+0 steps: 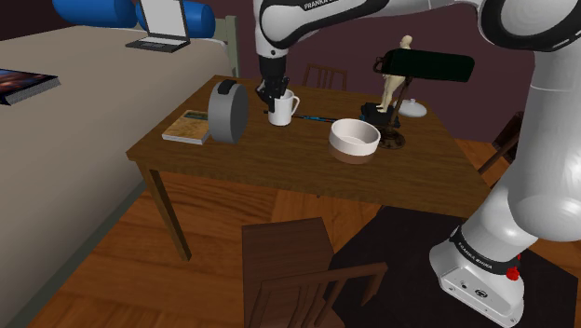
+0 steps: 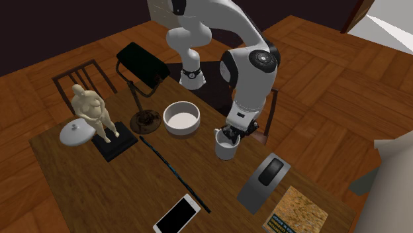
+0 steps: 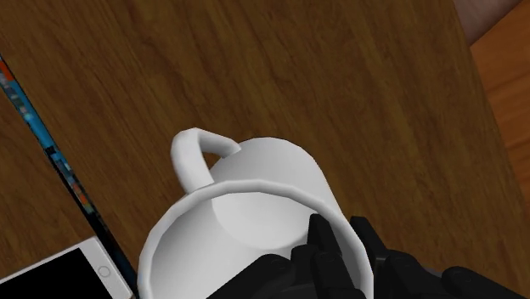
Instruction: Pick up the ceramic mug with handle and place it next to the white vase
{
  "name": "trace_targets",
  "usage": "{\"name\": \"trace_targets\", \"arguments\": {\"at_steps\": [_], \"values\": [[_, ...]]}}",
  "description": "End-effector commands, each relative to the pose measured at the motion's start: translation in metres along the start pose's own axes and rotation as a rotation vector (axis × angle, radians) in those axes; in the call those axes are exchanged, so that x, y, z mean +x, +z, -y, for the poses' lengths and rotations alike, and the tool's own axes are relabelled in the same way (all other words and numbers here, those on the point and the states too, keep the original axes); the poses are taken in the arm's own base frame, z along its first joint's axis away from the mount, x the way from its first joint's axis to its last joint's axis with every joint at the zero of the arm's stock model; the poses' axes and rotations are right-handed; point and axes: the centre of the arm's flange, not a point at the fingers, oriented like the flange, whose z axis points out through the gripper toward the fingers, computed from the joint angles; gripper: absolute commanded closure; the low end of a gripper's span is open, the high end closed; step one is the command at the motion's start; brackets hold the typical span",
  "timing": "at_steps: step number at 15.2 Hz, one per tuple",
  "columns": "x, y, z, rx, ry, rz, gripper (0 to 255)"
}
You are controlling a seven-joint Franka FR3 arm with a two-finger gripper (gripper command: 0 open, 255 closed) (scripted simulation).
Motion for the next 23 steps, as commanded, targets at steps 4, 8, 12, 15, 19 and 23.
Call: {"name": "trace_targets", "arguments": {"at_steps": [4,8,12,15,19,23], "values": [[0.000,-0.027,-0.001,0.000,0.000,0.000,255],[0.000,-0.048,-0.003,0.000,0.000,0.000,255],[0.000,-0.069,-0.004,0.000,0.000,0.000,255],[0.000,-0.085,-0.005,0.000,0.000,0.000,255],[-0.015,-0.092,-0.027,0.000,0.000,0.000,255],[-0.046,-0.090,-0.071,0.000,0.000,0.000,255]]}}
